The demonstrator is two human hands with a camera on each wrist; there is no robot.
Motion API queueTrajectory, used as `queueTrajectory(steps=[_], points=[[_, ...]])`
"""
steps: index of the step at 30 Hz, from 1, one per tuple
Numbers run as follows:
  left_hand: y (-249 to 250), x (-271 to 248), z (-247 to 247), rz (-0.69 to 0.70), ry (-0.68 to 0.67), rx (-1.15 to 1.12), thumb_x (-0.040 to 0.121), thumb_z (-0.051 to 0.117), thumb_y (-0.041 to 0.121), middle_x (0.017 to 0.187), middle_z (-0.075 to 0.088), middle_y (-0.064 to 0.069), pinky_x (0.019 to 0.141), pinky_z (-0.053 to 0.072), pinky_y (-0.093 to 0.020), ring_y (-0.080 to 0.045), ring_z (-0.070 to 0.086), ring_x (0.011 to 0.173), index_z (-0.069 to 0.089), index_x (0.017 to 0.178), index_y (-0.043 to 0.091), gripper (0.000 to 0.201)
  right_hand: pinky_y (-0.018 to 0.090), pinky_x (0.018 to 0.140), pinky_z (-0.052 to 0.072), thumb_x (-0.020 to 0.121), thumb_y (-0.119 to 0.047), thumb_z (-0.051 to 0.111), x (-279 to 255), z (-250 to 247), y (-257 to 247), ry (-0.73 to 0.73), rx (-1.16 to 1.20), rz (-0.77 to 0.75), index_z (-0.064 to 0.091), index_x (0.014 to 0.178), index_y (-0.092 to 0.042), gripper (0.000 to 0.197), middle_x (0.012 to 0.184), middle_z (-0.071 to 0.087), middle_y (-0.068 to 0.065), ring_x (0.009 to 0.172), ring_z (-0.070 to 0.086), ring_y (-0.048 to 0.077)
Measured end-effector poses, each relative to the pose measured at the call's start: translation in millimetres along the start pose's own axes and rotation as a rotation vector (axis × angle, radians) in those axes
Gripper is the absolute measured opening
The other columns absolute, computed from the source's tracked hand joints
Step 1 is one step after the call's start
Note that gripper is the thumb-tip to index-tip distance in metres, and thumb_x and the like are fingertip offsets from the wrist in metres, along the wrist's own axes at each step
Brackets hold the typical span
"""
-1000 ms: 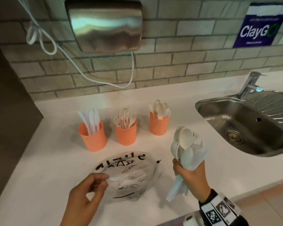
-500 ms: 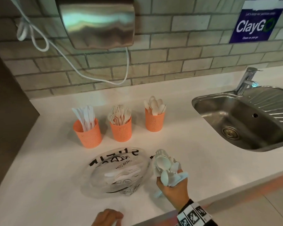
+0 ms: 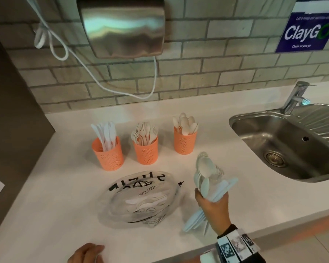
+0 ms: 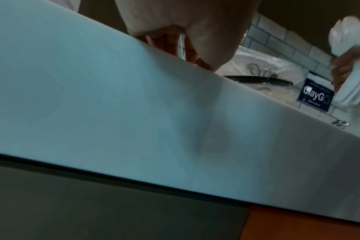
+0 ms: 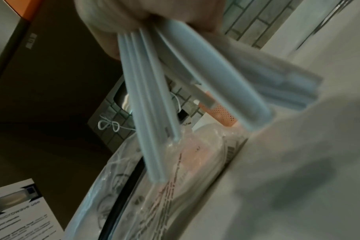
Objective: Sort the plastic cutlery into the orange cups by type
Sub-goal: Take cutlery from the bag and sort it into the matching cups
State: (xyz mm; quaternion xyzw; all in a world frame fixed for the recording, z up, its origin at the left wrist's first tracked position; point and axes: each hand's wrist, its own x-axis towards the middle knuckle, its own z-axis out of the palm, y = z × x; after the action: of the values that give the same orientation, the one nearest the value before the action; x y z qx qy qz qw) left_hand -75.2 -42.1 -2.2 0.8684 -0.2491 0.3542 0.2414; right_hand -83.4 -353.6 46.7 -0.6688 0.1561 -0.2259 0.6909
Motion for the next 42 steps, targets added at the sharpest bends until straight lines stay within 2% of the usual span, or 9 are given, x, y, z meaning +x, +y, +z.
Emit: queueTrajectory(steps=[2,9,14,21,25,28,31,34,42], points=[[6.2,-31.0,27.4,-0.386,-0.297,-0.289,0.070,0.044,0.028,0.065,0.065,-0.003,0.075,0.033,-0.010,0.001,0.046,0.070,0.067,0.054,0.016,0.031,0.010,0.047,0.047,0.067,0.016,0.068,2.8,-4.9,-0.9,-0.051,-0.101,-0.021,0.057,0.061,-0.017,0.035,0.048,0.064,-0.009,0.046,0.057,-0.003],[15.6,-49.2,52.0,-0.553,-0.039,-0.186,0.069,0.039,0.027,0.065,0.061,-0.014,0.077,0.032,-0.012,-0.009,0.041,0.066,0.065,0.052,0.006,0.038,0.002,0.046,0.034,0.065,-0.032,0.061,-4.7,-2.1,29.6,-0.353,-0.668,-0.353,0.047,0.104,-0.037,0.042,0.065,0.066,-0.007,0.058,0.056,0.005],[17.7,-48.7,49.6,-0.544,-0.078,-0.150,0.068,0.039,0.026,0.068,0.061,-0.010,0.082,0.030,-0.006,0.003,0.043,0.079,0.066,0.054,0.009,0.036,0.006,0.050,0.045,0.064,-0.026,0.070,-5.7,1.5,36.8,-0.237,-0.435,-0.268,0.055,0.102,-0.027,0.041,0.058,0.061,-0.015,0.053,0.055,-0.015],[69.2,15.8,34.4,-0.622,-0.212,-0.597,0.078,0.050,0.021,0.070,0.070,0.017,0.070,0.043,0.000,0.003,0.066,0.067,0.063,0.082,0.037,0.021,0.020,0.042,0.042,0.070,0.008,0.062,23.3,13.1,-25.2,-0.013,0.301,-0.082,0.057,0.054,-0.020,0.032,0.043,0.052,-0.004,0.037,0.048,0.012],[114.3,80.3,47.5,-1.011,-0.335,-1.142,0.095,0.047,0.019,0.089,0.074,-0.010,0.079,0.054,-0.026,-0.029,0.068,0.087,0.066,0.096,0.011,0.021,0.021,0.040,0.042,0.063,-0.002,0.058,24.0,29.8,-50.5,0.006,0.475,-0.079,0.053,0.061,-0.015,0.014,0.043,0.049,-0.004,0.037,0.046,0.011],[140.4,106.9,60.3,-1.435,-0.508,-1.522,0.096,0.037,0.036,0.101,0.067,-0.014,0.092,0.045,-0.036,-0.025,0.061,0.093,0.061,0.109,0.004,0.042,0.022,0.043,0.044,0.065,-0.004,0.059,17.2,37.0,-58.0,0.014,0.412,-0.140,0.059,0.051,-0.021,0.022,0.043,0.053,-0.001,0.038,0.049,0.011],[156.2,117.4,62.9,-1.706,-0.499,-1.813,0.094,0.040,0.040,0.088,0.068,-0.015,0.082,0.052,-0.036,-0.025,0.064,0.077,0.064,0.104,0.004,0.045,0.023,0.045,0.047,0.064,-0.006,0.064,3.1,42.1,-53.9,-0.026,0.373,-0.167,0.058,0.064,-0.008,0.006,0.047,0.057,0.001,0.042,0.053,0.012],[165.3,122.1,62.8,-1.743,-0.460,-1.876,0.094,0.042,0.029,0.081,0.072,-0.015,0.055,0.058,-0.029,-0.023,0.070,0.062,0.064,0.099,0.004,0.034,0.022,0.056,0.051,0.055,-0.024,0.071,-10.6,45.4,-42.0,-0.051,0.302,-0.159,0.059,0.082,0.006,0.043,0.058,0.065,-0.003,0.057,0.062,0.013],[156.3,125.2,63.5,-1.751,-0.375,-1.874,0.094,0.045,0.031,0.086,0.073,-0.016,0.058,0.058,-0.030,-0.024,0.071,0.069,0.066,0.103,0.004,0.035,0.029,0.073,0.055,0.051,-0.034,0.072,-14.1,51.3,-29.5,-0.087,0.225,-0.042,0.056,0.104,0.014,0.073,0.092,0.066,0.016,0.086,0.065,0.024]])
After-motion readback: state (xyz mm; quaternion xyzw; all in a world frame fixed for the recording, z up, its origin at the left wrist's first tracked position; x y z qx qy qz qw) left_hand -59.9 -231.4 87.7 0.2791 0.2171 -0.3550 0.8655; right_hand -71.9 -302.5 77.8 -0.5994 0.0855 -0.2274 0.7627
